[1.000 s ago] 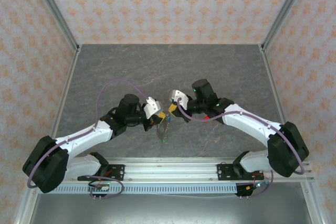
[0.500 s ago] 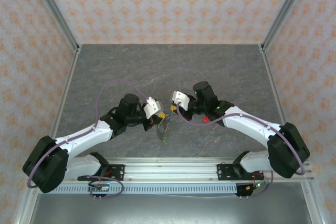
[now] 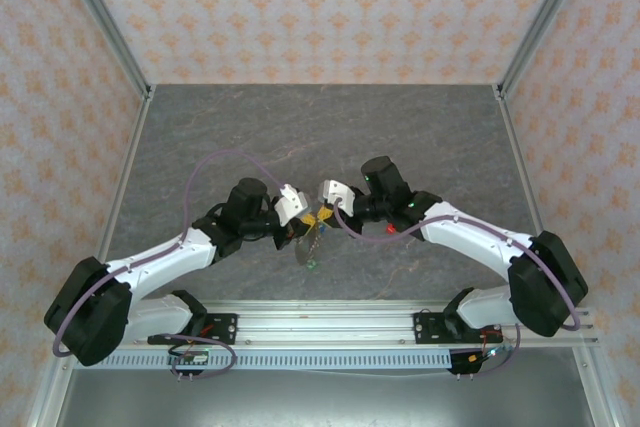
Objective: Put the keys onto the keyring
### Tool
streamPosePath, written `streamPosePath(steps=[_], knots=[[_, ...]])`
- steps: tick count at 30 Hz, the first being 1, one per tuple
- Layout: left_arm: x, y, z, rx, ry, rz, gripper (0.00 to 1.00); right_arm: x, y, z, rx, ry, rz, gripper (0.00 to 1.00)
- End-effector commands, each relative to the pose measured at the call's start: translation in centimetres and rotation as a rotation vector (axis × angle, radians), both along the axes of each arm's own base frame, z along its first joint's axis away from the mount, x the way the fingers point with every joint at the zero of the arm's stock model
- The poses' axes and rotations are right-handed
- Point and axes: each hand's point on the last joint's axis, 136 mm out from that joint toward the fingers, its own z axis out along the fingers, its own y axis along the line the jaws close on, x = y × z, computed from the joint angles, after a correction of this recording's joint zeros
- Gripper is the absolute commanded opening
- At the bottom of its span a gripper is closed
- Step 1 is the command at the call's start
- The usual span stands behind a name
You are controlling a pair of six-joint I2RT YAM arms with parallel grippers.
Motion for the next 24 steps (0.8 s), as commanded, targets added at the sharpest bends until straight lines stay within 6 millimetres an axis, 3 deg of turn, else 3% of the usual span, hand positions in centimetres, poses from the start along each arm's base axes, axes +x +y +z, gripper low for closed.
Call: streamPosePath(steps=[1,13,24], knots=[[1.4,-0.6,2.1,-0.039,-0.044,0.029,0.00,-1.7,0.4,1.1,0.032,0.057,0.060,0.00],[1.2,-0.5,1.9,-0.049,-0.025,0.041,0.00,-0.2,-0.3,-0.5,0.001,0.049,-0.060,0.00],[0.5,-1.2,2.0,-0.063,-0.009,-0.015,0.00,0.6,0.8,1.2,0.100,0.032,-0.071,0.00]])
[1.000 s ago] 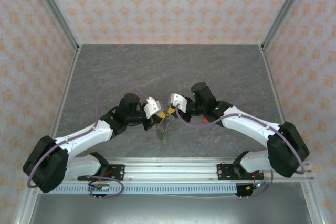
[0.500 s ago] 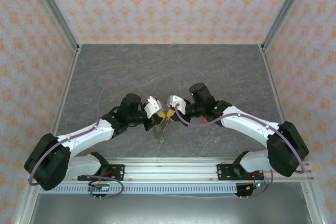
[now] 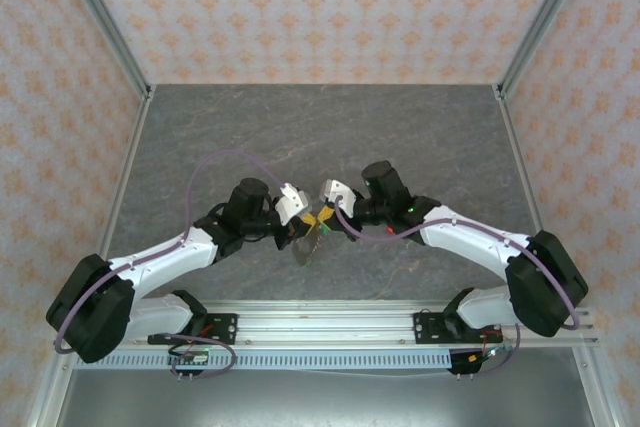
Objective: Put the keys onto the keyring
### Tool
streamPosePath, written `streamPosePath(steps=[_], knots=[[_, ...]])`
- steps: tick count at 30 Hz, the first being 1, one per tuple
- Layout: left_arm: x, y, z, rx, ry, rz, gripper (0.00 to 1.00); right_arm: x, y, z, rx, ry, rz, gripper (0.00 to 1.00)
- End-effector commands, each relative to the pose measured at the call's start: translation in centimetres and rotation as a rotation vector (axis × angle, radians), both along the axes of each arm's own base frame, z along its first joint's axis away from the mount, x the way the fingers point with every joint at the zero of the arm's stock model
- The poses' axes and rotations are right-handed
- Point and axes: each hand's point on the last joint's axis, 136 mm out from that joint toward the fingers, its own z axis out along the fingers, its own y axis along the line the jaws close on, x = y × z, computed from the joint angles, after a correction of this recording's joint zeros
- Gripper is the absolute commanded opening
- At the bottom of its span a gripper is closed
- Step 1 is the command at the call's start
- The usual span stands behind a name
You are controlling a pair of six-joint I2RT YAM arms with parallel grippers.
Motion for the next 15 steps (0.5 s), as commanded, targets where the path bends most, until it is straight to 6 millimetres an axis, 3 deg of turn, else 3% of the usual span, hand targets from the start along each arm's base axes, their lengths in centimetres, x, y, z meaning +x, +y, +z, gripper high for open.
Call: streamPosePath(steps=[1,15], knots=[[0.60,-0.98,2.34,-0.055,-0.048,-0.029,0.00,0.25,0.83,1.81,0.068,-0.035,0.011,0.00],[0.77,-1.07,2.77,-0.063,-0.056,-0.026,0.00,0.78,1.16,1.33,0.049,-0.031,-0.013,0.00]])
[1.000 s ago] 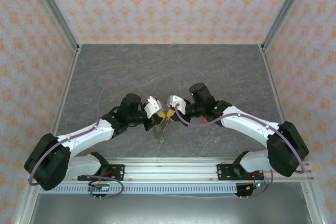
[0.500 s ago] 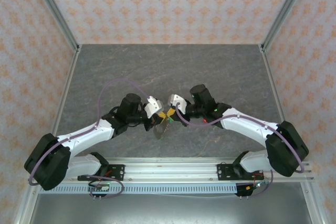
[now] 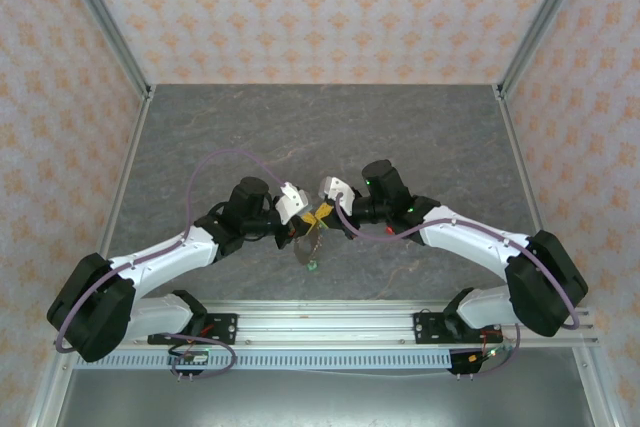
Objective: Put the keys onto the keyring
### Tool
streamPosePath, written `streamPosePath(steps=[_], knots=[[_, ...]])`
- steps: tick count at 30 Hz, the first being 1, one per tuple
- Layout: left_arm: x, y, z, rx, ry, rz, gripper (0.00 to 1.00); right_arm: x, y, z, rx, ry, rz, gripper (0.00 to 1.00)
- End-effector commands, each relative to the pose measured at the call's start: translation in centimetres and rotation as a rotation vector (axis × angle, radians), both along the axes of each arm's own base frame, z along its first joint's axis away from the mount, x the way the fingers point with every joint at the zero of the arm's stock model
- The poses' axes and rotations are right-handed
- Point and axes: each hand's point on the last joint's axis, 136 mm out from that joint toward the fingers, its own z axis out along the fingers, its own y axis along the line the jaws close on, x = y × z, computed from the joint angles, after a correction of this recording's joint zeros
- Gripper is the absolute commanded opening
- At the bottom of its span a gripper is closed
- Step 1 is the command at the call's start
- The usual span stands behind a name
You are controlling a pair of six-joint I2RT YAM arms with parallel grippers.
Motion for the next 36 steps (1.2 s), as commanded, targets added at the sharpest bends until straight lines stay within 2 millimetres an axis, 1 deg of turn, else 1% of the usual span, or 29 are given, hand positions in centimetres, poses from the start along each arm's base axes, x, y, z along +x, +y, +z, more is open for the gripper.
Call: streamPosePath(steps=[1,3,6,11,19,23,29,35,36], knots=[[0.6,-1.0,2.8,-0.065,-0.058,-0.023,0.00,0.6,0.6,0.2,-0.008,-0.039,-0.009,0.00],[0.6,-1.0,2.9,-0.067,-0.061,-0.021,0.00,0.9,0.4,-0.4,-0.037,-0.038,-0.031,0.00],[0.5,-0.9,3.1,-0.072,-0.071,-0.026,0.00,1.9,-0.1,-0.8,-0.060,-0.052,-0.095,0.00],[0.2,-0.7,2.7,-0.057,-0.072,-0.033,0.00,2.9,-0.5,-0.8,-0.064,-0.041,-0.177,0.00],[-0.1,-0.5,2.4,-0.048,-0.084,-0.041,0.00,3.5,-1.1,-1.2,-0.061,0.074,-0.245,0.00],[0.0,-0.6,2.4,-0.048,-0.089,-0.040,0.00,3.6,-1.6,-1.9,-0.091,0.127,-0.261,0.00],[0.1,-0.7,2.6,-0.052,-0.092,-0.044,0.00,3.3,-1.6,-2.2,-0.109,0.142,-0.243,0.00],[0.1,-0.7,2.8,-0.055,-0.099,-0.045,0.00,4.1,-1.9,-2.6,-0.135,0.133,-0.280,0.00],[0.1,-0.6,2.8,-0.056,-0.101,-0.043,0.00,4.1,-1.9,-2.8,-0.140,0.136,-0.279,0.03]])
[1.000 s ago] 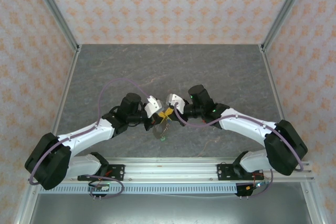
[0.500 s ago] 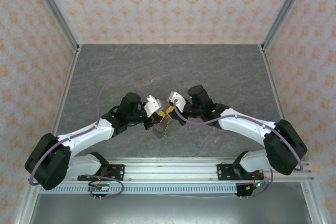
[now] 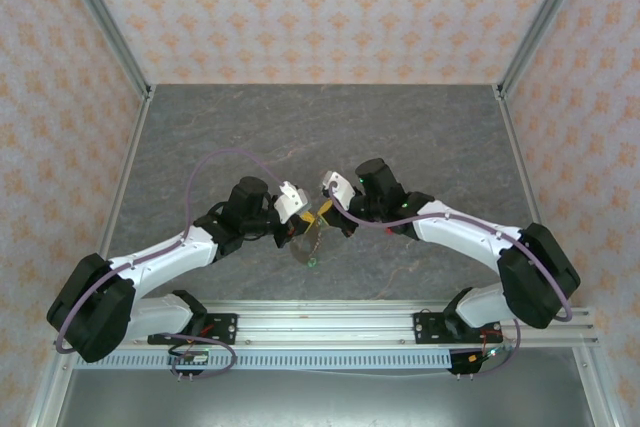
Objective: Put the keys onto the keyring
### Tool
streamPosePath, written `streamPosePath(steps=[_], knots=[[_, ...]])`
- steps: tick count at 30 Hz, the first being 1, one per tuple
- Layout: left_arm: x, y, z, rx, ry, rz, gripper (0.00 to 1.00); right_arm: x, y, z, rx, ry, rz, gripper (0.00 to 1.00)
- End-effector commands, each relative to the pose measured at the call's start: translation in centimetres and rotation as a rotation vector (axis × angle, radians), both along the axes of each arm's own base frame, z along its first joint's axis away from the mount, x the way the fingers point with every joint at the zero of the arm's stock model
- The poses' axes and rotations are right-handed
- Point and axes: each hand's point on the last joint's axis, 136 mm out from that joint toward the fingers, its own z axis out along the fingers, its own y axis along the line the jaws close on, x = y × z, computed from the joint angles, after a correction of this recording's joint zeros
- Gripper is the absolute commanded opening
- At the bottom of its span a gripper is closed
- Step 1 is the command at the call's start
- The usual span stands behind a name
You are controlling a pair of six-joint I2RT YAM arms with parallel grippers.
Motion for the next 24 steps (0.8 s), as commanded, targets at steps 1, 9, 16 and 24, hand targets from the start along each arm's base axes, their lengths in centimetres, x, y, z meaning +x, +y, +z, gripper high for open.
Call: streamPosePath(steps=[1,9,16,24], knots=[[-0.3,-1.1,3.1,-0.071,-0.093,-0.069,0.00,2.2,-1.1,-0.5,-0.055,-0.016,-0.093,0.06],[-0.5,-1.3,3.3,-0.080,-0.096,-0.086,0.00,1.8,-1.8,0.2,-0.053,-0.037,-0.049,0.21],[-0.8,-1.5,3.6,-0.082,-0.102,-0.112,0.00,0.0,-2.0,1.7,-0.019,-0.174,0.093,0.22],[-1.3,-1.8,3.6,-0.071,-0.086,-0.162,0.00,-0.8,-1.4,2.5,0.002,-0.296,0.232,0.21]])
